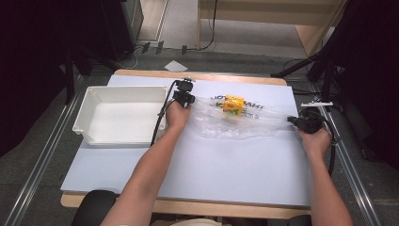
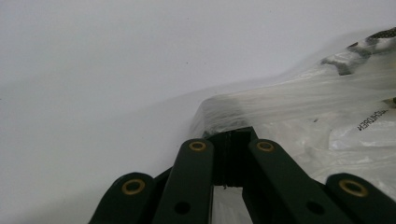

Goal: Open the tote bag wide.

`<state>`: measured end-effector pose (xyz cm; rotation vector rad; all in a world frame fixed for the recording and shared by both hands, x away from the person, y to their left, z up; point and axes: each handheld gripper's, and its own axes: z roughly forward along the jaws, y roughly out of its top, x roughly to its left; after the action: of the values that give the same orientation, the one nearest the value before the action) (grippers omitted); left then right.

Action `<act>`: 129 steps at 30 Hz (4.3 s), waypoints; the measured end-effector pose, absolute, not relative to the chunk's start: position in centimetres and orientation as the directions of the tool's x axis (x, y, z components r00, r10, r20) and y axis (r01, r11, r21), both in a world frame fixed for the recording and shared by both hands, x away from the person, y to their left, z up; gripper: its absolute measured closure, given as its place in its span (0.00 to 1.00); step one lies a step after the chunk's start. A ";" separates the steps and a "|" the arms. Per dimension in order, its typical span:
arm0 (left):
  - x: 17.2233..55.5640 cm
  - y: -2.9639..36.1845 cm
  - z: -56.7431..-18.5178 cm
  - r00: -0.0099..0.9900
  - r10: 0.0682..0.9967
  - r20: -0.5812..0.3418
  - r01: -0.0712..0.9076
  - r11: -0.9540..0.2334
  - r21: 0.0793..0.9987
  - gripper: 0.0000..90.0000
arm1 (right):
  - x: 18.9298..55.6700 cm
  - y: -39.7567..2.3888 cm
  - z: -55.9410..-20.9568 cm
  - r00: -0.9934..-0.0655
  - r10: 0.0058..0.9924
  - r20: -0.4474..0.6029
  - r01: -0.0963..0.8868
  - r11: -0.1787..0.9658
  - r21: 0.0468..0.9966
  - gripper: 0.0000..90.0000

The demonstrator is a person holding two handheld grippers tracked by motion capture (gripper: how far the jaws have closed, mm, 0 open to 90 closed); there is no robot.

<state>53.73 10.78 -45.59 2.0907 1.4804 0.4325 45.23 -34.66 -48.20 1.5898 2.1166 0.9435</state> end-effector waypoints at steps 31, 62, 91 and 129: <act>52.5 9.4 -43.9 0.408 0.906 -0.108 0.719 -0.246 0.650 0.87 | 45.5 -32.6 -45.7 -0.330 0.934 0.135 0.693 0.143 0.706 1.00; 48.5 6.5 -37.6 0.620 0.766 -0.171 0.614 -0.338 0.713 1.00 | 46.9 -24.8 -37.6 -0.555 0.823 0.119 0.571 0.273 0.774 1.00; 45.3 5.8 -45.1 0.586 0.765 -0.268 0.694 -0.303 0.653 1.00 | 51.7 -19.3 -44.7 -0.578 0.804 0.141 0.619 0.319 0.717 1.00; 39.1 9.0 -46.7 0.687 0.677 -0.265 0.657 -0.422 0.624 1.00 | 57.5 -17.3 -47.3 -0.519 0.846 0.118 0.671 0.318 0.670 1.00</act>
<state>39.09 8.99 -46.67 2.1700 1.0180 0.0350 57.46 -17.26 -47.33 1.3762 2.3315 0.9954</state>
